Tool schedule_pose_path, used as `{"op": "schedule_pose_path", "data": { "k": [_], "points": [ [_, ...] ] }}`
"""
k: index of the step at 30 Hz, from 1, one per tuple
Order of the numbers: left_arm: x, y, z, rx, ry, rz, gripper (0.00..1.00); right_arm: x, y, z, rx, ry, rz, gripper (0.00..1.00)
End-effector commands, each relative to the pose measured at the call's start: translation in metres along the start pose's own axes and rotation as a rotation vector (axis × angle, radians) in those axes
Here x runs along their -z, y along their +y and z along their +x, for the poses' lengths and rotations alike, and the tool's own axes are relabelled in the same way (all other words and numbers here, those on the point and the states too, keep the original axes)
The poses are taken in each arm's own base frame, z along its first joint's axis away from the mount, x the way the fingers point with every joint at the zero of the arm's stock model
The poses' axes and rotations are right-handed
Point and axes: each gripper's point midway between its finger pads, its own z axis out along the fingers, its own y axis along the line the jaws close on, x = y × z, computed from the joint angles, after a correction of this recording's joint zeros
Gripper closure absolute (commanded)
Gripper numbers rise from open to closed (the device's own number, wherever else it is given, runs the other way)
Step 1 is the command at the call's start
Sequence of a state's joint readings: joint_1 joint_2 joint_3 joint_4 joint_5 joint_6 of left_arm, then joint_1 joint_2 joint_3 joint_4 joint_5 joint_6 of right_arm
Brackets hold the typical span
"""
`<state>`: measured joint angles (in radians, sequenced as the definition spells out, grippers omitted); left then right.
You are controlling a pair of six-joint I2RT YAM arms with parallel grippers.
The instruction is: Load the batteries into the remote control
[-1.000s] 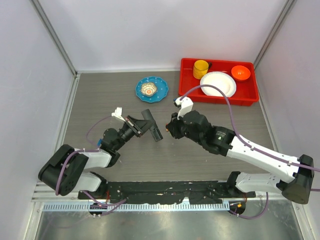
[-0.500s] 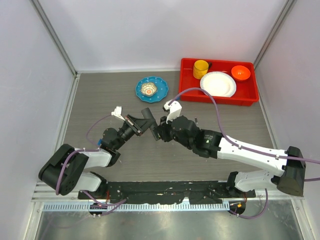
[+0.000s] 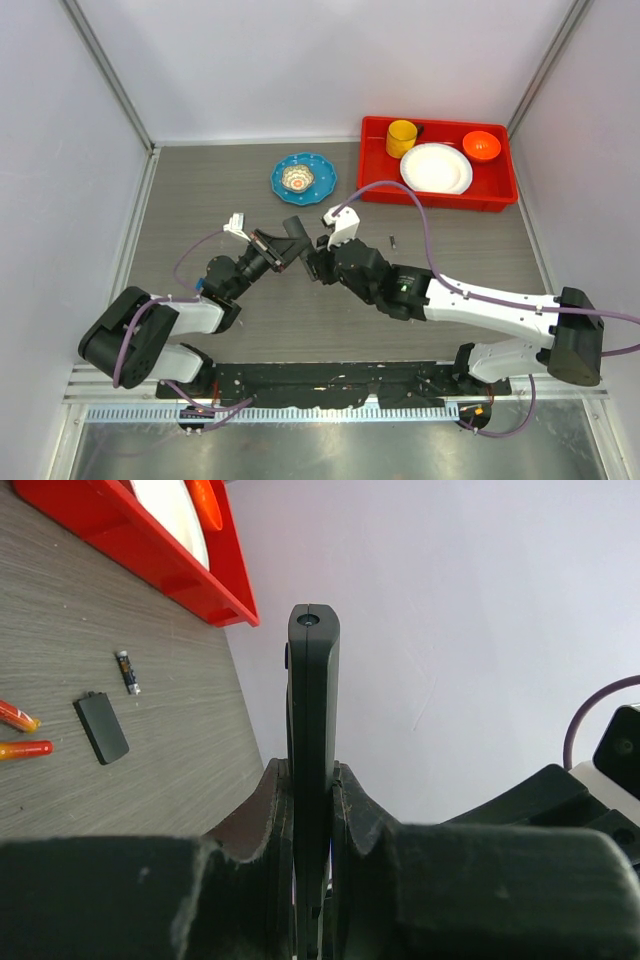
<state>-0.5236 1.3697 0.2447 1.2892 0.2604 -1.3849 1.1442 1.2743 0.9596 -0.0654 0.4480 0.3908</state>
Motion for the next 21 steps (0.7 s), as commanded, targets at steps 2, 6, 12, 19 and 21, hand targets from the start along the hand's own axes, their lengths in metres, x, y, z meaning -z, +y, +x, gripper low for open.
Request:
{"op": "schedule_pose_path", "data": {
  "k": [2,6,12,19,21],
  "points": [
    [0.003,-0.060,-0.013,-0.056,-0.063,0.246,1.00,-0.002,0.000,-0.019,-0.031,-0.094,0.026,0.99],
    [0.003,-0.060,-0.014,-0.055,-0.064,0.244,1.00,-0.003,0.002,-0.014,-0.028,-0.086,0.022,0.99],
    [0.004,-0.060,-0.013,-0.053,-0.063,0.245,1.00,-0.005,0.002,-0.011,-0.023,-0.081,0.029,0.99],
    [0.004,-0.063,-0.014,-0.054,-0.067,0.251,1.00,-0.008,0.002,-0.004,-0.015,-0.059,0.037,0.99],
    [0.004,-0.063,-0.015,-0.054,-0.069,0.253,1.00,-0.009,0.002,-0.001,-0.012,-0.049,0.035,0.99]
  ]
}}
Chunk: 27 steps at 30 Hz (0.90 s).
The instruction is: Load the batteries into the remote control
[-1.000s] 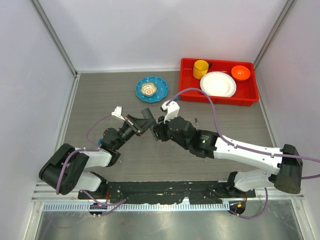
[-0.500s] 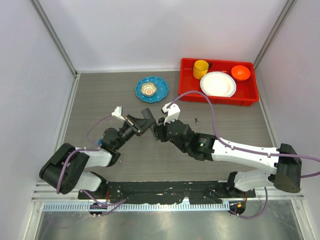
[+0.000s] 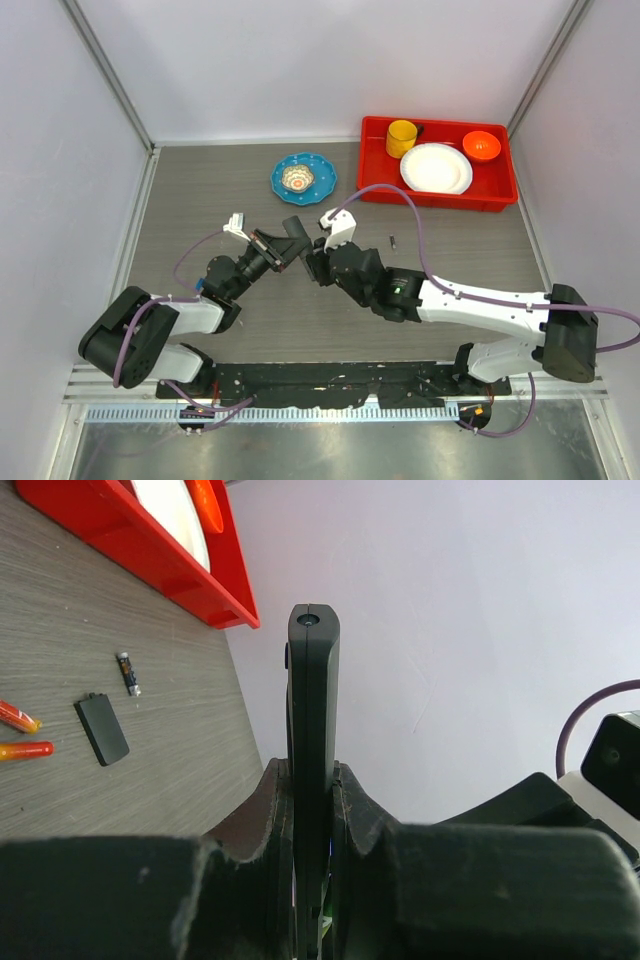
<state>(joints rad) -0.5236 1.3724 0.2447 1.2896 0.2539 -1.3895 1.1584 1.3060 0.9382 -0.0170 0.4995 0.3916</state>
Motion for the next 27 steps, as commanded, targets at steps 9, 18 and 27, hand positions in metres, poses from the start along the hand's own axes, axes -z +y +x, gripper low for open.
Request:
{"op": "schedule_pose_path", "data": {
  "k": [9,18,27],
  "points": [
    [0.003,-0.067,-0.014,-0.060,-0.064,0.264,1.00,0.000,0.009,0.003,-0.016,0.018,-0.017,0.99],
    [0.004,-0.072,-0.017,-0.067,-0.077,0.278,1.00,-0.007,0.017,0.020,-0.026,0.113,-0.024,0.99],
    [0.007,-0.076,-0.021,-0.073,-0.103,0.285,1.00,-0.008,0.021,0.029,-0.045,0.160,-0.030,0.99]
  ]
}}
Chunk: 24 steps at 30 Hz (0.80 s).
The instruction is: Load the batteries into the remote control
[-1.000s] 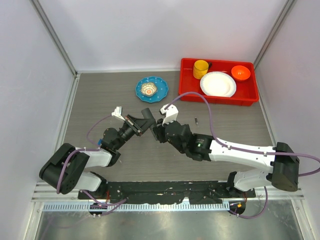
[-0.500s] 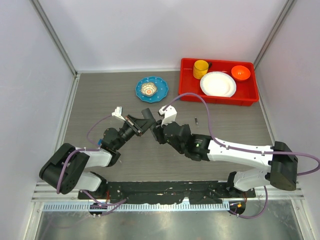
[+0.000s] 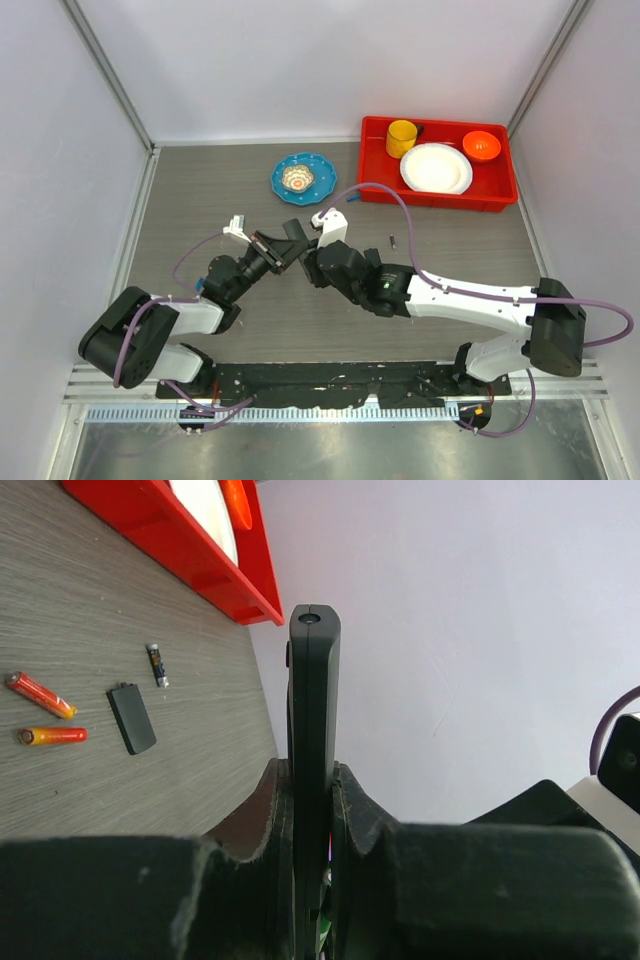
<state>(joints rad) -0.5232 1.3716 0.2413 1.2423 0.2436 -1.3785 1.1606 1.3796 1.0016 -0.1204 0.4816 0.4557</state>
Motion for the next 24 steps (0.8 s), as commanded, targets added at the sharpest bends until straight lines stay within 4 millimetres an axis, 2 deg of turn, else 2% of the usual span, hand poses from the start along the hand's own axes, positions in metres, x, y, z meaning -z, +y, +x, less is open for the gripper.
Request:
{"op": "schedule_pose_path", "data": {
  "k": [1,15,24],
  "points": [
    [0.010,-0.088,-0.024,-0.069,-0.119,0.332,1.00,0.000,0.018,0.010,-0.034,0.067,-0.059,0.99],
    [0.011,-0.098,-0.037,-0.076,-0.183,0.351,1.00,0.001,0.024,0.028,-0.063,0.130,-0.088,0.99],
    [0.010,-0.106,-0.038,-0.081,-0.186,0.373,1.00,0.001,0.023,0.035,-0.054,0.160,-0.076,0.94]
  ]
}}
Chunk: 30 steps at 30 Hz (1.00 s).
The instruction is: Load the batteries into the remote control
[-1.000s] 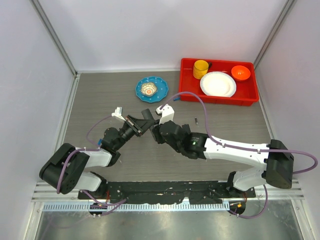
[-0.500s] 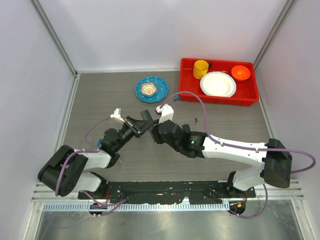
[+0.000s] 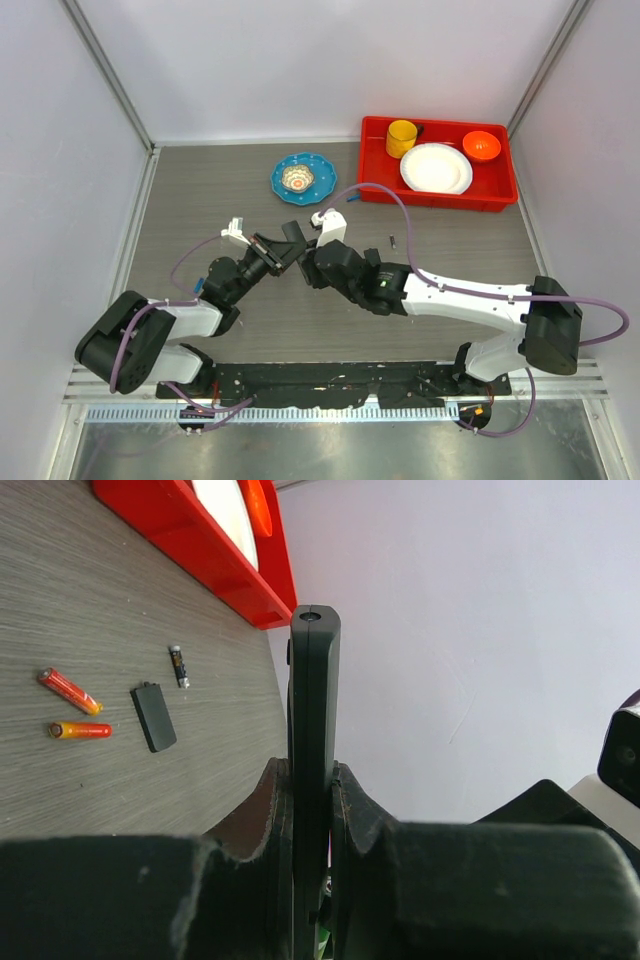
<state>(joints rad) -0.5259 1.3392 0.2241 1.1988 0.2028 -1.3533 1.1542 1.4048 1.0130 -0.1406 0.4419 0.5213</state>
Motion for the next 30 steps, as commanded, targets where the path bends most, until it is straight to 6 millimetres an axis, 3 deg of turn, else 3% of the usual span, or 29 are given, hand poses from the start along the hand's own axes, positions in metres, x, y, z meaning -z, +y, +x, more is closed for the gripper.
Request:
{"op": "schedule_pose_path", "data": {
  "k": [1,18,30],
  "points": [
    [0.009,-0.112,-0.037,-0.052,-0.159,0.408,1.00,0.003,0.016,0.026,0.001,0.117,-0.053,0.93],
    [0.010,-0.094,-0.028,-0.052,-0.130,0.361,1.00,0.007,0.017,-0.005,-0.028,0.057,-0.004,0.77],
    [0.011,-0.087,-0.025,-0.056,-0.119,0.345,1.00,0.008,0.017,-0.014,-0.036,0.041,0.013,0.69]
  ]
}}
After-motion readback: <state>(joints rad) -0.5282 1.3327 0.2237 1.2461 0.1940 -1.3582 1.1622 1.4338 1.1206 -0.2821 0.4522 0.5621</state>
